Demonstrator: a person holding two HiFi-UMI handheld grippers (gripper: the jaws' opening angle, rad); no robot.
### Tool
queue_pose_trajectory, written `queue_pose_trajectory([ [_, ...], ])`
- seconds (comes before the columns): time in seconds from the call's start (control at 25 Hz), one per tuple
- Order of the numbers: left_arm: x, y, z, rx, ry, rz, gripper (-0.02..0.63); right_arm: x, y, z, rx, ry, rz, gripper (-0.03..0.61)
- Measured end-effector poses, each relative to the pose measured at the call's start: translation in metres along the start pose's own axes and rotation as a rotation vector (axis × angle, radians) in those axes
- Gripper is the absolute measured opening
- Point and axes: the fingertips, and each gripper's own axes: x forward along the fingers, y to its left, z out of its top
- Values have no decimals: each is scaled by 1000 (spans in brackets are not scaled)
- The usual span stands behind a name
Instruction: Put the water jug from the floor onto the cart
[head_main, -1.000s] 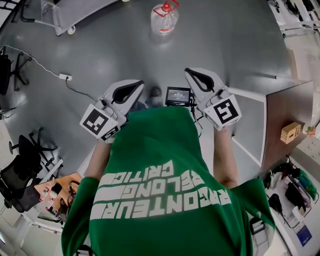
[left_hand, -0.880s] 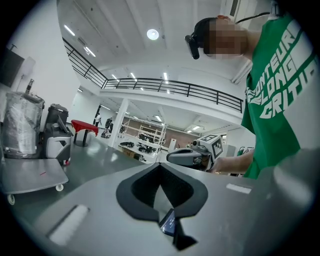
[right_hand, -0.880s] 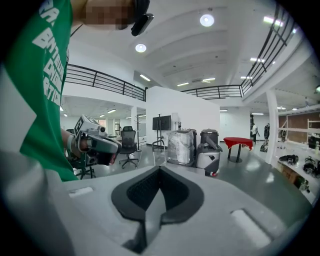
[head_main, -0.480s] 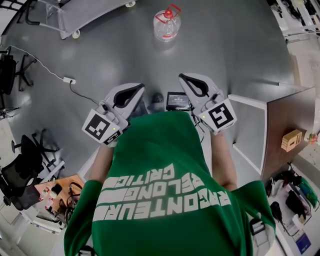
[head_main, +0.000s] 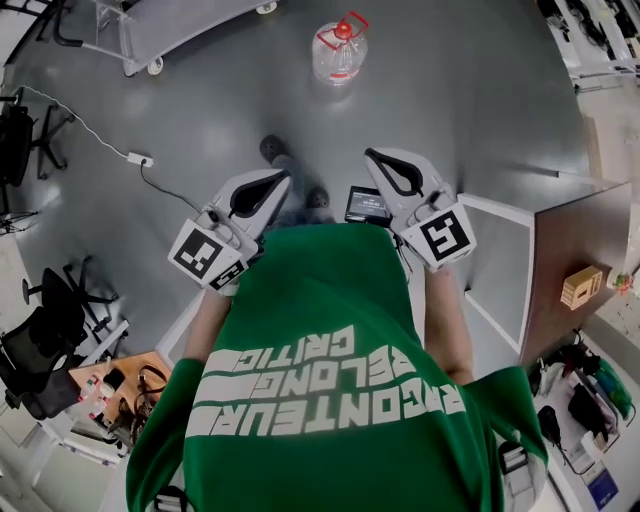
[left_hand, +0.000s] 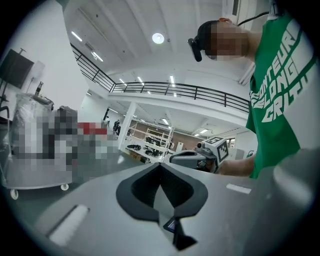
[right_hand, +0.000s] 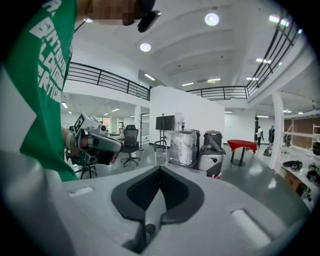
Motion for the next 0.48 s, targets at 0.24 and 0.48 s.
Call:
queue_pose_trajectory([
  [0.24,29,6,16,22,-12,-80,15,-5,-15,-7,-12,59,-50,-8],
  [0.48,45,28,17,-12,-16,-93,15,10,-29,-9,-29,73,-55,-8],
])
